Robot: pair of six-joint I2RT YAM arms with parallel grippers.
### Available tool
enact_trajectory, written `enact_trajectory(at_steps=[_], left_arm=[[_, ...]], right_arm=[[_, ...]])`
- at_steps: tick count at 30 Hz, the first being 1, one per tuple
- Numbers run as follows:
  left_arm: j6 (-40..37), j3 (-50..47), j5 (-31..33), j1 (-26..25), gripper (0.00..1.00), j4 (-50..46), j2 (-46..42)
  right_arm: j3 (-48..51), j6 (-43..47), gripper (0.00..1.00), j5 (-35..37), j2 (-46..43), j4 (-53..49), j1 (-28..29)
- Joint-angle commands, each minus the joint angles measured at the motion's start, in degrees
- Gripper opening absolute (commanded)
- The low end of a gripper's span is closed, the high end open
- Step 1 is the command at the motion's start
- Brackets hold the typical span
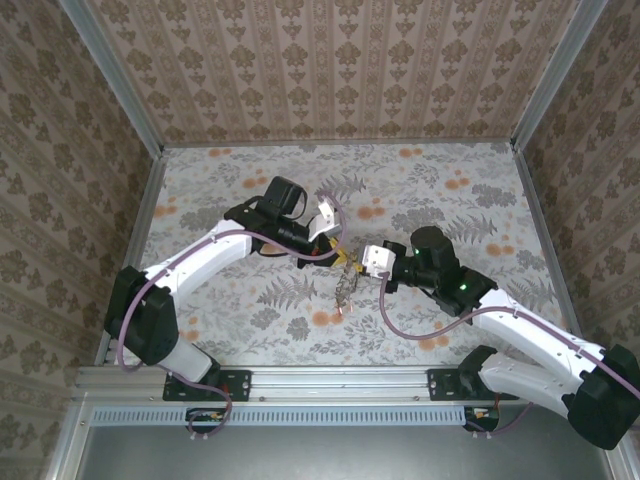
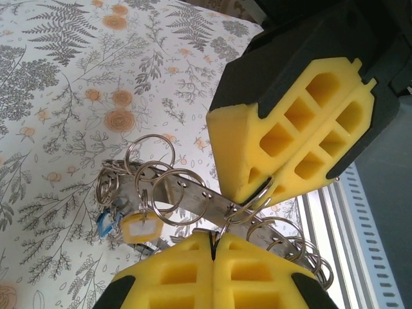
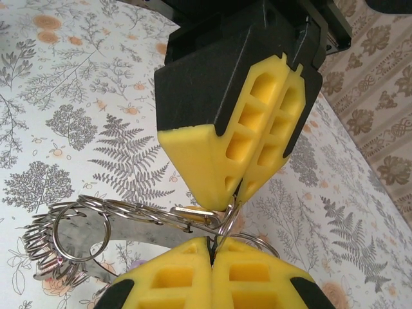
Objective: Put the keys on the keyring
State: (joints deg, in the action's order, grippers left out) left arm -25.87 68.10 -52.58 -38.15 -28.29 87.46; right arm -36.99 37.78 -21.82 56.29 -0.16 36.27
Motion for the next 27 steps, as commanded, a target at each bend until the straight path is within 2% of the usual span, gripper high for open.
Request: enact_trajectory(at_steps=[1, 5, 11, 19, 27], left_arm=[[-1.89, -1.03, 0.45, 0.99, 0.17, -0.27, -1.38], [-4.10, -1.56, -0.73, 1.18, 0.33, -0.68, -2.86], [-8.24, -3.65, -3.27, 2.19, 0.40, -1.11, -6.72], [-11.86, -7.60, -6.56, 2.64, 0.43, 2.06, -12.72], [-13.68, -5.92, -2.91, 0.90, 0.43, 1.55, -9.63]], right_arm=[[-0.53, 1.59, 0.00, -6.33, -1.78, 4.19, 0.82], [-0.54, 1.85, 0.00, -5.45, -1.23, 4.09, 0.82], [-0.71, 1.85, 0.00, -4.73, -0.68, 3.83, 0.81], [-0.89, 1.43, 0.00, -5.15, -0.04, 4.21, 0.72], [-1.29, 1.51, 0.00, -6.89, 0.57, 4.34, 0.64]])
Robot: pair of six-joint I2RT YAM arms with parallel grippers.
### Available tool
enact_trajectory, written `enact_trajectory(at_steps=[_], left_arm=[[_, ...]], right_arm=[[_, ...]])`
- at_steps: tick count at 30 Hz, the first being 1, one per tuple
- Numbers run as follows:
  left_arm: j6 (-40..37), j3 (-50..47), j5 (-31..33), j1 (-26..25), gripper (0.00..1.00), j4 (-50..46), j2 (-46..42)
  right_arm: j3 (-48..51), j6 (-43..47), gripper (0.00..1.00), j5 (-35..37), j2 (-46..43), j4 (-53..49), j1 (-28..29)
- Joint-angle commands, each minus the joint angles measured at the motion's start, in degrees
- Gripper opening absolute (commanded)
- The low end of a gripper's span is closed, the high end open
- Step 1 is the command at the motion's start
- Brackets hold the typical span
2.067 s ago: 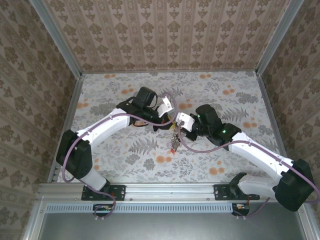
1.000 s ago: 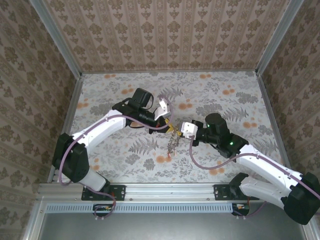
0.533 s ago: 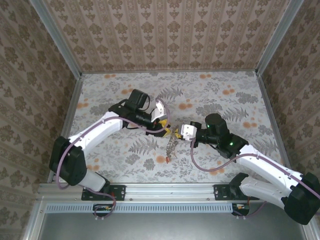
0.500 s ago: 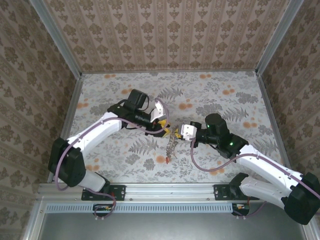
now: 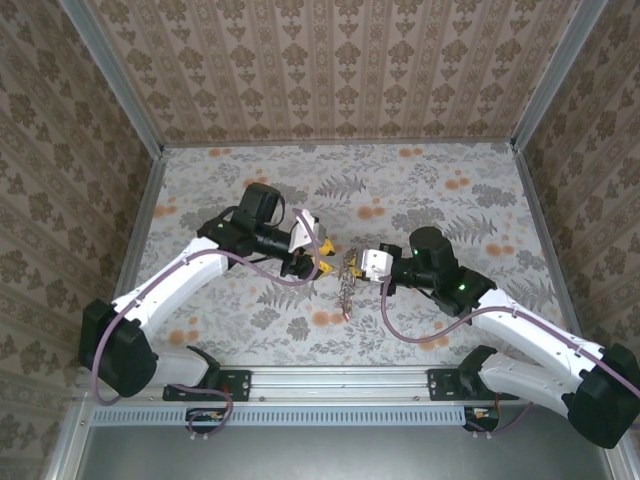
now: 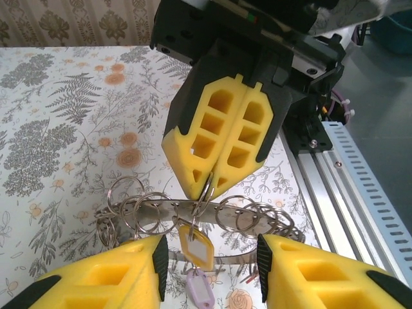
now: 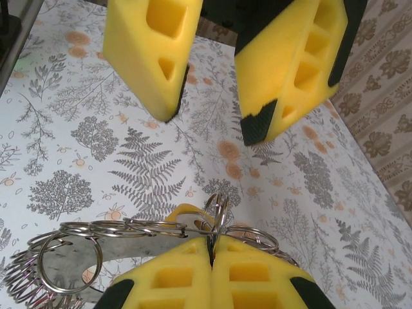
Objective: Put the keys on the keyring
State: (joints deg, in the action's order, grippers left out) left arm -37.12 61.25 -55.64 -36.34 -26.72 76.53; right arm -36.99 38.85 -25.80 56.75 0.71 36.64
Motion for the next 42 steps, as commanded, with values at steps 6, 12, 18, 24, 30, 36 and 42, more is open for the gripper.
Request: enact_trajectory(at_steps=[6, 12, 18, 24, 30, 36, 42], left_arm=[[-2.61, 2.55, 2.26, -2.25, 0.42, 0.47, 3.68], [-1.70, 2.48, 1.15, -3.07, 0.36, 2.85, 3.86], [-2.14, 2.33, -0.10, -3.21, 0.23, 3.33, 4.31], [-3.11, 1.73, 0.68, -3.24, 0.22, 3.16, 4.42], [-4.13, 1.70, 0.44, -3.17, 0.08, 2.20, 4.09], [-3.63, 2.47, 4.51, -3.34, 0.00, 1.03, 2.61], [-3.24, 3.46, 6.60, -3.64, 0.00, -0.29, 1.47]], right_arm=[[-2.05, 0.26, 0.00, -4.07, 0.64, 3.33, 0.27], [-2.38, 0.26, 0.00, -4.78, 1.43, 3.16, 0.27], [-2.29, -0.25, 0.00, -4.88, 1.61, 3.92, 0.27], [-1.68, -1.70, 0.00, -5.22, 1.54, 5.50, -0.12], [-1.24, -2.73, 0.00, -5.58, 1.43, 6.30, -0.78], [-1.73, -2.49, 0.08, -2.88, 0.59, 1.58, -1.15], [-3.92, -2.97, 0.26, -3.31, 0.06, -4.55, -2.45]])
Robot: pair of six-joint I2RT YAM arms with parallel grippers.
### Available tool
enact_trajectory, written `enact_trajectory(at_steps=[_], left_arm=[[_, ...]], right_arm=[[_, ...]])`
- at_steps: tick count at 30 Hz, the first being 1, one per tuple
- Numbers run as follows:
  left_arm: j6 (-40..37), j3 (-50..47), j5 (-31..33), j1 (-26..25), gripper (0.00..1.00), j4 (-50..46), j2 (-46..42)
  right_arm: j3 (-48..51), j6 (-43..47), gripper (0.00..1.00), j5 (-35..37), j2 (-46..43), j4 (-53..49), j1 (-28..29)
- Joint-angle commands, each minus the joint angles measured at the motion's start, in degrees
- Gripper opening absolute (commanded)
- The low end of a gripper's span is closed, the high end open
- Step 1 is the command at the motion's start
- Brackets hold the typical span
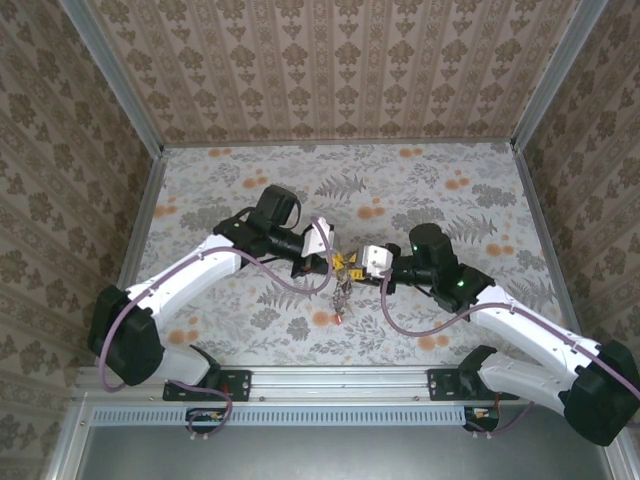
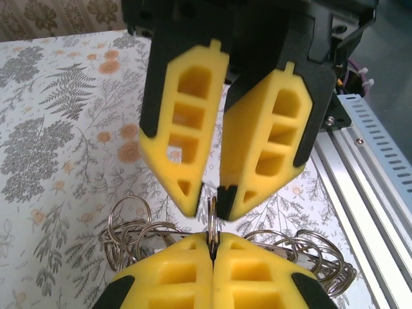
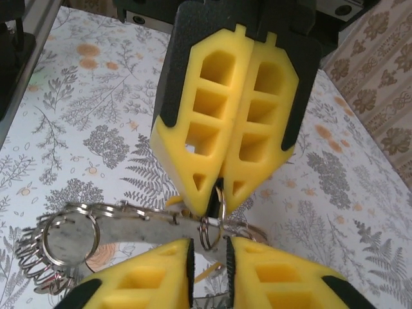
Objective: Put the keys on the keyring
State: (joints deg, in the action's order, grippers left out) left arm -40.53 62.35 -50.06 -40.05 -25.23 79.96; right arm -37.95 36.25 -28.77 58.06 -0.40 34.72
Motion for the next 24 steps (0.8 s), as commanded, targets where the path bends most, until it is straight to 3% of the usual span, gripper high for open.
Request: enact_trajectory(at_steps=[1, 8, 17, 24], left_arm=[[0.06, 2.84, 1.72, -0.10, 0.00, -2.42, -1.90], [-0.60, 4.38, 5.03, -1.44, 0.00, -5.26, -1.21], [-0.47, 4.79, 4.98, -1.85, 0.00, -5.26, -1.00], [-1.33, 5.19, 4.67, -2.01, 0.00, -6.10, -0.48]], right_arm=[[-3.77, -0.60, 0.28, -0.35, -0.99, -4.66, -0.62], [-9.42, -0.89, 0.31, -1.81, 2.76, -12.68, -0.97], [-11.46, -3.24, 0.31, -5.00, 6.73, -13.97, -0.97], [-12.13, -3.66, 0.24, -5.96, 7.74, -13.83, -0.93]])
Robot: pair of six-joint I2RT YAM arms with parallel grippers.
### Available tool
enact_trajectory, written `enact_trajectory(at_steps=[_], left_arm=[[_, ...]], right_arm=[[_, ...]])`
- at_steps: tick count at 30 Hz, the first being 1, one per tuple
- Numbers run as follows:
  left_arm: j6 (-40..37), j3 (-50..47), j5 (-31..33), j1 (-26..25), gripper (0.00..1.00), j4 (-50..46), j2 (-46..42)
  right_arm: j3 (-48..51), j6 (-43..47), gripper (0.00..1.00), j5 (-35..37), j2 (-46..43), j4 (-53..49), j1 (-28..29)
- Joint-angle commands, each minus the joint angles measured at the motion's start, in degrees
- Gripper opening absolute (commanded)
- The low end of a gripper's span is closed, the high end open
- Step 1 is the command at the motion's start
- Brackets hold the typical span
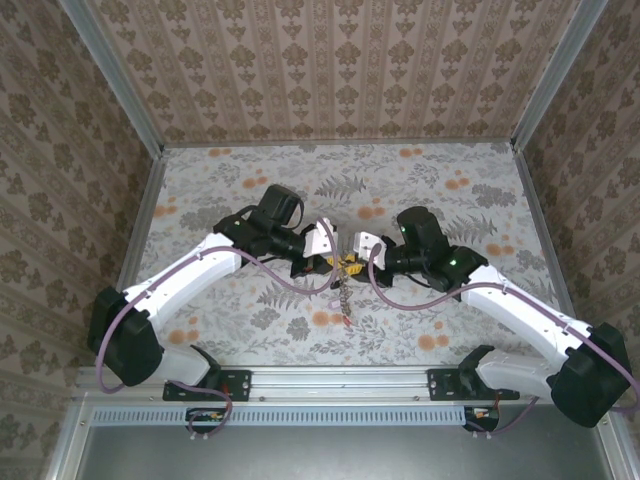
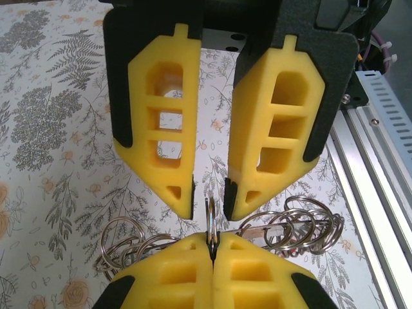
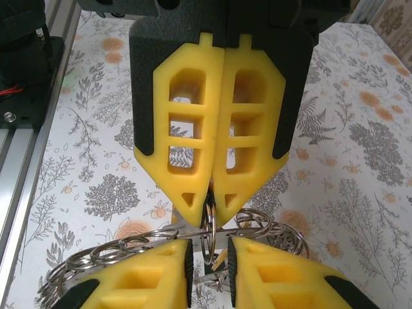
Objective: Put the keys on the keyring
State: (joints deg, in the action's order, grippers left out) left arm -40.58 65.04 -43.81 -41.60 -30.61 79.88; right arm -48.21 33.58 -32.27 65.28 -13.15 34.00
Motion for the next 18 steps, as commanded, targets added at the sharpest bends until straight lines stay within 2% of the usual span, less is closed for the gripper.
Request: enact_trajectory(at_steps=[1, 7, 11, 12, 14, 17, 18], left_arm=[[-1.41, 2.59, -1.76, -0.49, 0.00, -0.92, -0.34], [-1.72, 2.62, -2.26, -0.51, 0.00, -0.94, -0.62], [-1.81, 2.26, -2.28, -0.56, 0.00, -0.51, -1.12], [-1.82, 2.16, -2.33, -0.52, 0.00, -0.50, -1.21], [-2.16, 2.03, -2.42, -0.41, 0.00, -0.66, -1.43], [-2.23, 1.38, -2.60, -0.34, 0.00, -0.78, -1.77], [-2.15, 0.63, -2.81, -0.22, 0.04, -0.29, -2.34]], right_arm=[[-2.02, -1.15, 0.23, -2.62, 0.83, -1.09, -0.25], [-2.59, -1.60, 0.18, -4.13, 1.86, -1.09, -0.25], [-2.95, -2.20, 0.17, -4.82, 2.66, -1.62, -0.23], [-2.99, -2.34, 0.14, -4.86, 2.79, -1.61, -0.25], [-3.21, -2.68, 0.00, -5.16, 2.99, -1.75, -0.40], [-2.37, -4.19, 0.00, -6.28, 2.37, 0.46, -1.16], [-1.68, -5.11, 0.00, -6.60, 1.87, 2.00, -1.50]])
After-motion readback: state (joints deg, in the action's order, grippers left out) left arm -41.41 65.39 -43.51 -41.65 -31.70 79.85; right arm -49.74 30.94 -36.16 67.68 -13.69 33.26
